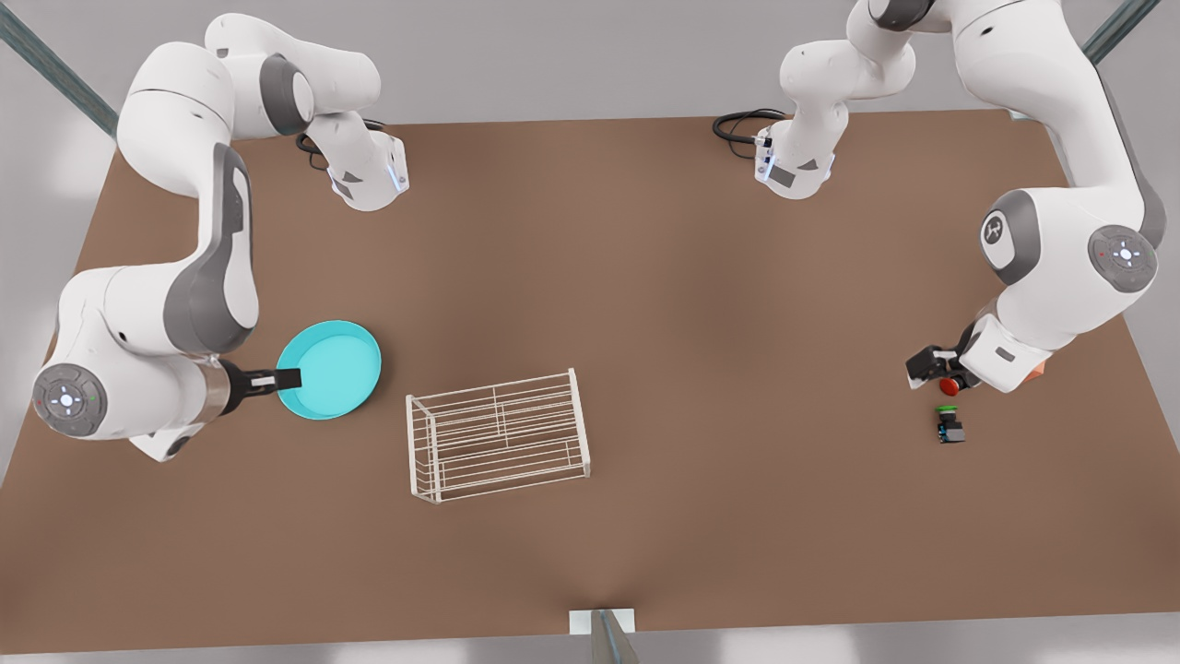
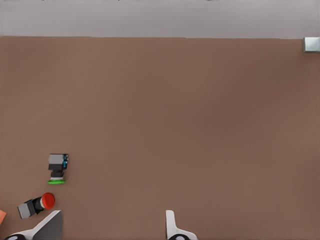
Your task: Place the plate on the shelf with right arm and place the red button switch in the plate with left arm
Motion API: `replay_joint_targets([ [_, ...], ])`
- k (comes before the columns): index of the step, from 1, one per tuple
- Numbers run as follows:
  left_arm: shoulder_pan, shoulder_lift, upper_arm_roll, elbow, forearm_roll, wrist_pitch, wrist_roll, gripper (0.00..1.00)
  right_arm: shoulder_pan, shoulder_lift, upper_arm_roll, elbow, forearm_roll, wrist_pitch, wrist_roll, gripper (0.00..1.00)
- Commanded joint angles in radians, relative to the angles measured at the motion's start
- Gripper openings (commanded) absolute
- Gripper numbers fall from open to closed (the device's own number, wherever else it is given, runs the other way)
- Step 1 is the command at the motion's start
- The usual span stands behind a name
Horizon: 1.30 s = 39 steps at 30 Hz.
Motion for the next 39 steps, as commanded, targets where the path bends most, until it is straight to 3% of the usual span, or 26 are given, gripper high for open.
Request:
replay_joint_targets([
  [1,0.002,-0.002,0.0,-0.002,-0.001,0.028,-0.003,1.0,0.004,-0.021,0.0,-0.002,-0.012,-0.012,-0.008,1.0],
  [2,0.002,0.0,0.0,0.001,-0.002,0.028,-0.003,1.0,0.013,-0.044,-0.001,-0.023,-0.013,-0.016,-0.011,1.0],
  [4,-0.006,0.003,-0.002,-0.007,0.001,0.028,0.037,1.0,0.007,-0.14,-0.023,-0.234,0.005,0.094,-0.022,1.0],
  [6,-0.003,0.012,-0.002,-0.005,0.007,0.032,0.502,1.0,0.006,-0.159,-0.047,-0.384,-0.001,0.174,-0.054,1.0],
  [8,-0.004,0.026,-0.002,-0.007,-0.002,0.028,0.582,1.0,-0.027,-0.195,-0.049,-0.562,-0.008,0.312,-0.105,1.0],
  [13,-0.003,0.055,0.001,-0.014,0.03,0.055,0.886,1.0,-0.044,-0.2,-0.091,-0.706,0.059,0.484,-0.22,1.0],
  [17,0.003,0.084,0.008,-0.068,0.103,0.189,0.886,1.0,-0.06,-0.128,-0.124,-0.718,0.102,0.531,-0.32,1.0],
  [20,0.055,0.113,0.008,-0.068,0.223,0.224,0.892,1.0,-0.076,-0.126,-0.199,-0.8,0.192,0.642,-0.59,1.0],
  [27,0.157,0.199,0.008,-0.042,0.277,0.314,0.952,1.0,-0.113,-0.099,-0.225,-0.988,0.245,0.959,-0.936,1.0],
  [33,0.23,0.233,0.008,-0.051,0.266,0.167,0.962,1.0,-0.131,-0.123,-0.233,-1.057,0.24,0.961,-0.976,1.0],
  [36,0.23,0.239,0.006,-0.096,0.258,0.153,0.973,1.0,-0.129,-0.097,-0.233,-1.057,0.239,0.972,-0.972,0.87],
  [39,0.247,0.241,0.008,-0.108,0.258,0.124,1.005,1.0,-0.1,-0.083,-0.233,-1.081,0.24,1.015,-0.932,0.85],
])
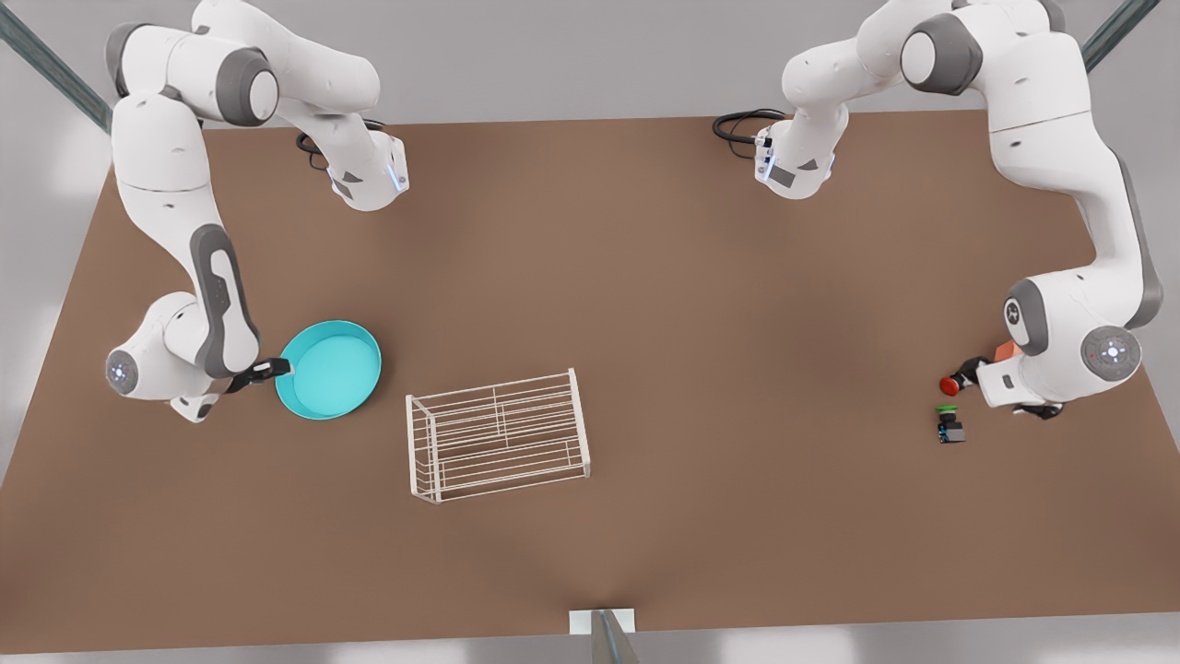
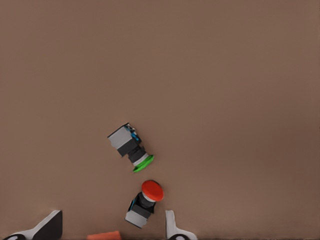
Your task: Place the plate on the shelf with right arm and place the red button switch in the plate with left arm
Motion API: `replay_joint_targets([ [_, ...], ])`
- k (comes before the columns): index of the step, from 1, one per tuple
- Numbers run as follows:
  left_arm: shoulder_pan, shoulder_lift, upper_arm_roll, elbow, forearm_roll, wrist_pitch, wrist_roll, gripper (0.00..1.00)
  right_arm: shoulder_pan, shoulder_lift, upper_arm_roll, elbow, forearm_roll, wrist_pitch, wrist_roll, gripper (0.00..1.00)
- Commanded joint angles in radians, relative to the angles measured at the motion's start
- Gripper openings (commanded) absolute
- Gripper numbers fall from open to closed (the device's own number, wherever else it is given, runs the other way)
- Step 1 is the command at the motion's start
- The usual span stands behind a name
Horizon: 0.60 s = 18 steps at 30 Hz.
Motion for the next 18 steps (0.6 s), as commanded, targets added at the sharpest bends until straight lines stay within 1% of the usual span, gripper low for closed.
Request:
replay_joint_targets([
  [1,0.02,0.012,0.0,-0.002,0.0,-0.034,0.221,1.0,0.006,0.003,-0.001,-0.006,0.002,0.065,-0.271,0.85],
  [2,0.03,0.022,0.0,-0.002,0.0,-0.024,0.229,1.0,0.007,0.003,-0.001,-0.006,0.002,0.066,-0.271,0.85],
  [3,0.036,0.03,-0.001,-0.002,-0.002,-0.026,0.231,1.0,0.007,0.003,-0.001,-0.012,0.002,0.077,-0.271,0.83],
  [4,0.043,0.038,-0.001,-0.002,-0.005,-0.026,0.231,1.0,0.007,-0.001,-0.001,-0.014,0.002,0.074,-0.271,0.65],
  [5,0.053,0.047,-0.001,-0.002,-0.04,-0.018,0.263,1.0,0.006,-0.001,-0.001,-0.014,0.002,0.074,-0.271,0.56],
  [7,0.062,0.065,-0.003,0.001,-0.069,0.011,0.284,1.0,0.011,0.0,-0.001,-0.014,0.0,0.076,-0.257,0.52],
  [9,0.063,0.079,-0.001,-0.001,-0.112,0.049,0.28,1.0,0.03,0.002,-0.001,-0.018,0.0,0.076,-0.233,0.52],
  [11,0.084,0.076,-0.016,-0.002,-0.111,0.065,0.248,1.0,0.035,0.009,-0.001,-0.021,0.0,0.076,-0.219,0.52],
  [12,0.09,0.073,-0.03,-0.002,-0.109,0.062,0.226,1.0,0.035,0.01,-0.001,-0.021,0.0,0.076,-0.22,0.42],
  [14,0.135,0.075,-0.076,-0.002,-0.102,0.063,0.217,1.0,0.034,0.01,-0.001,-0.02,0.0,0.074,-0.22,0.32],
  [15,0.135,0.082,-0.075,-0.002,-0.1,0.065,0.221,1.0,0.034,0.01,-0.001,-0.02,0.0,0.074,-0.22,0.23],
  [18,0.165,0.095,-0.072,-0.011,-0.1,0.071,0.266,1.0,0.034,0.003,-0.001,-0.02,0.0,0.068,-0.222,0.14],
])
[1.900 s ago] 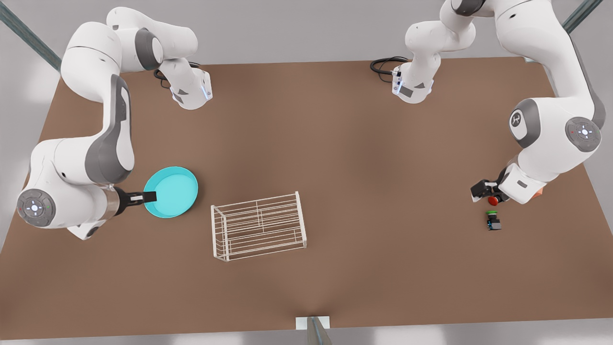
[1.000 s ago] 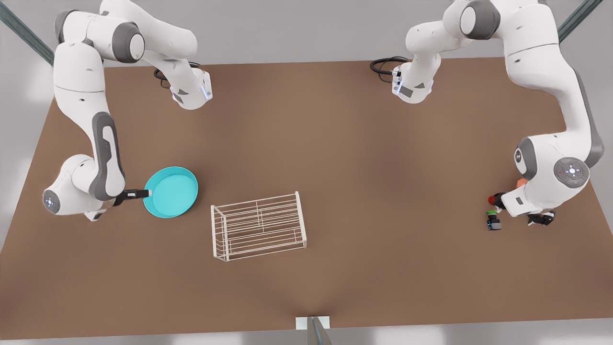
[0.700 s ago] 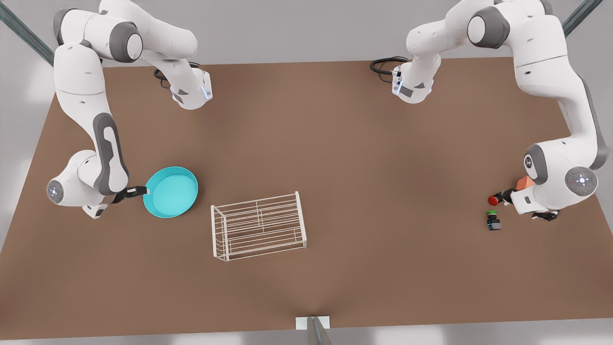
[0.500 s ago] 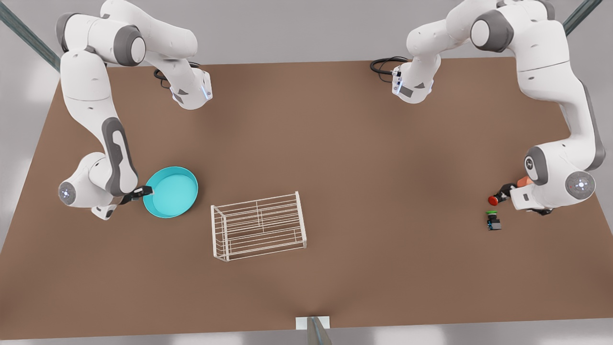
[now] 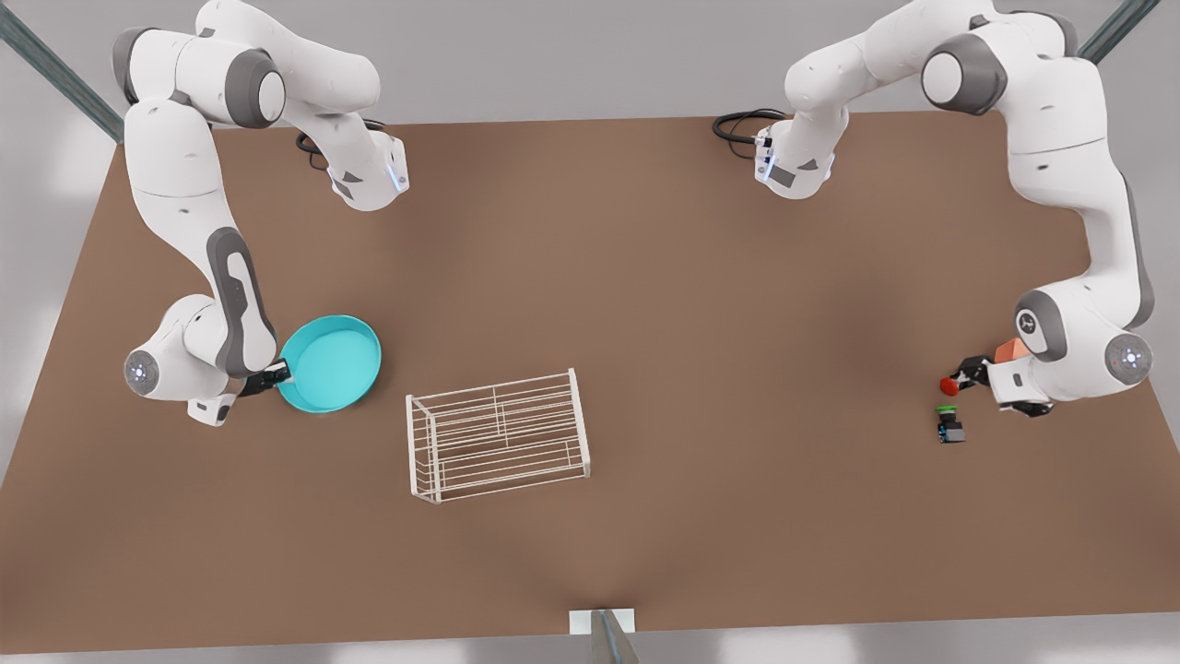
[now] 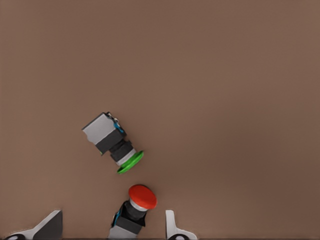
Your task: Place the plate on the shelf with right arm and place the red button switch in the plate with left arm
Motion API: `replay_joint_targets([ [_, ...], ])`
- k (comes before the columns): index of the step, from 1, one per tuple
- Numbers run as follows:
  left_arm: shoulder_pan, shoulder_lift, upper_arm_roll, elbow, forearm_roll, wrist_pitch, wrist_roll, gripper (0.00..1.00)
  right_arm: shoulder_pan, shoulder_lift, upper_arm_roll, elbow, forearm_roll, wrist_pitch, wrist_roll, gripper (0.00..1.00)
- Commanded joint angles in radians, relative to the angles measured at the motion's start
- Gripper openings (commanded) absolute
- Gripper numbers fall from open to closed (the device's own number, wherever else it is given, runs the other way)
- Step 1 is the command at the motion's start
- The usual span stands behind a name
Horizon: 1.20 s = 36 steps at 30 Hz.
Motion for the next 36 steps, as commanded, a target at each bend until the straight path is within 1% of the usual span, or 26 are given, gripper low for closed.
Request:
replay_joint_targets([
  [1,0.01,-0.002,-0.001,-0.013,-0.001,0.01,0.11,1.0,0.0,-0.018,0.0,0.0,-0.009,-0.003,-0.065,0.14],
  [3,0.011,-0.017,0.005,-0.042,0.0,0.018,0.112,1.0,0.001,-0.044,0.0,0.0,-0.026,-0.023,-0.049,0.13],
  [6,0.03,-0.014,0.005,-0.096,0.0,0.113,0.135,1.0,0.001,-0.104,0.0,0.003,-0.061,-0.079,-0.014,0.13],
  [8,0.03,-0.013,0.007,-0.096,0.006,0.128,0.148,1.0,0.001,-0.139,0.0,0.005,-0.08,-0.115,-0.005,0.13],
  [13,0.034,0.004,0.009,-0.102,0.062,0.236,0.185,1.0,0.02,-0.267,-0.002,0.011,-0.12,-0.218,0.011,0.13],
  [16,0.044,0.0,0.01,-0.113,0.075,0.244,0.185,1.0,0.035,-0.35,-0.009,0.014,-0.135,-0.299,0.024,0.13],
  [19,0.064,0.007,0.01,-0.122,0.077,0.257,0.204,1.0,0.072,-0.419,-0.011,0.016,-0.169,-0.339,0.084,0.13],
  [20,0.065,0.004,0.01,-0.131,0.077,0.257,0.204,1.0,0.084,-0.426,-0.009,0.043,-0.17,-0.365,0.112,0.13],
  [23,0.077,0.0,0.01,-0.171,0.077,0.3,0.204,1.0,0.098,-0.417,0.031,0.131,-0.164,-0.426,0.173,0.13],
  [25,0.079,0.001,0.01,-0.193,0.077,0.336,0.204,1.0,0.145,-0.385,0.032,0.216,-0.16,-0.481,0.242,0.14],
  [29,0.088,0.004,0.01,-0.203,0.077,0.354,0.205,1.0,0.218,-0.371,0.064,0.26,-0.111,-0.494,0.391,0.14],
  [31,0.102,0.006,0.01,-0.235,0.077,0.415,0.213,1.0,0.241,-0.327,0.066,0.319,-0.055,-0.495,0.425,0.14],
  [32,0.103,0.006,0.01,-0.239,0.077,0.417,0.214,1.0,0.261,-0.32,0.067,0.327,-0.02,-0.495,0.455,0.14],
  [34,0.103,0.003,0.01,-0.242,0.077,0.417,0.213,1.0,0.287,-0.288,0.07,0.352,-0.019,-0.494,0.518,0.14],
  [36,0.103,0.004,0.01,-0.242,0.077,0.418,0.214,1.0,0.305,-0.221,0.074,0.434,0.024,-0.492,0.532,0.14],
])
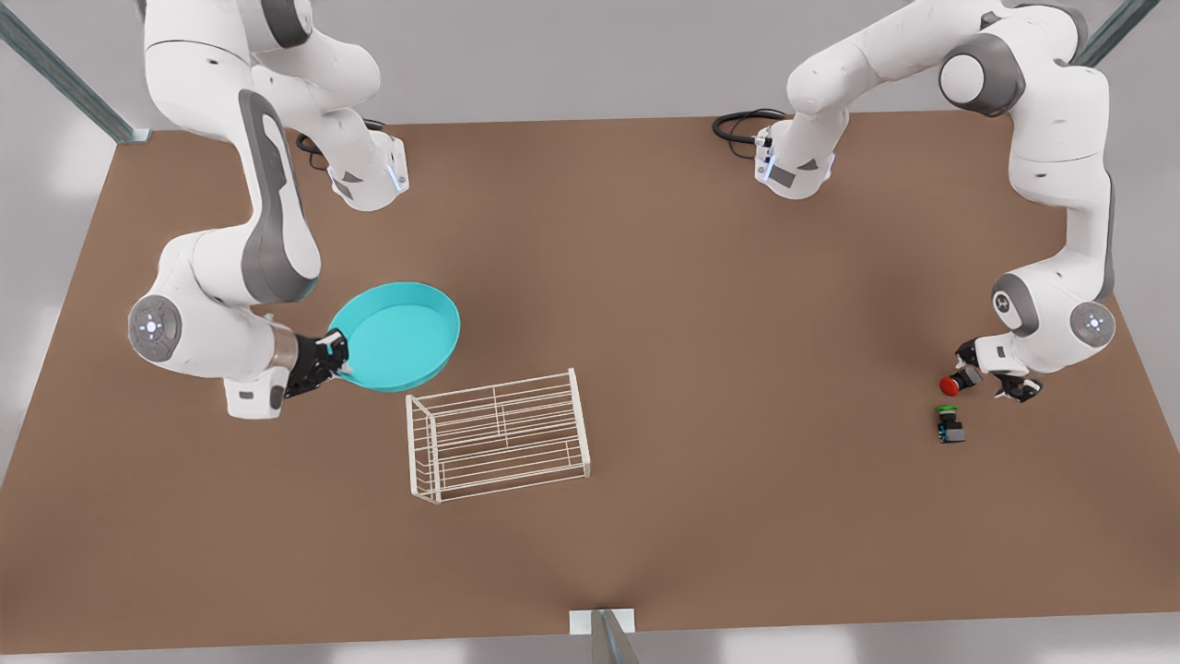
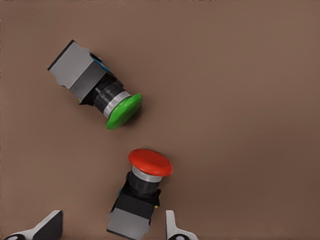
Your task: Place the plate on the shelf with right arm and place the red button switch in the plate with left arm
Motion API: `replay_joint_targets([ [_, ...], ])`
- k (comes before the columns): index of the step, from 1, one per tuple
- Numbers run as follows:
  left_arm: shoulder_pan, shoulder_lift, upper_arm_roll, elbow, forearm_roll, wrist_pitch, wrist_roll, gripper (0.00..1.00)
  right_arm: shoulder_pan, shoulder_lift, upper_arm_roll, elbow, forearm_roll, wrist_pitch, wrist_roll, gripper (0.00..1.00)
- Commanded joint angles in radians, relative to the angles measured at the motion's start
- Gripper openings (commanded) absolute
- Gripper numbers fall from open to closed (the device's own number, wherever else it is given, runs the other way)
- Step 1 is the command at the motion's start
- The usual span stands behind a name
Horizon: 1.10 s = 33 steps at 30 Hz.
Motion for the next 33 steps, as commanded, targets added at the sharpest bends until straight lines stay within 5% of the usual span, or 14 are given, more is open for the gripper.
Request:
replay_joint_targets([
  [1,0.0,-0.001,0.0,-0.001,0.002,0.036,0.04,1.0,0.006,0.029,0.002,0.039,0.032,-0.015,0.33,0.14],
  [9,-0.005,-0.013,0.0,-0.035,0.002,0.061,0.054,1.0,0.042,0.238,0.06,0.27,0.087,0.002,0.487,0.14],
  [26,-0.002,-0.013,0.0,-0.099,0.002,0.125,0.04,1.0,0.058,0.399,0.094,0.29,0.089,0.296,0.533,0.14],
  [27,-0.002,-0.011,0.0,-0.107,0.002,0.147,0.042,1.0,0.058,0.399,0.094,0.29,0.089,0.296,0.54,0.34],
  [28,-0.002,-0.008,0.0,-0.109,0.002,0.15,0.042,1.0,0.06,0.397,0.094,0.29,0.09,0.296,0.553,1.0],
  [33,-0.003,-0.001,0.0,-0.107,0.002,0.165,0.051,1.0,0.031,0.278,0.094,0.29,0.086,0.187,0.545,1.0],
])
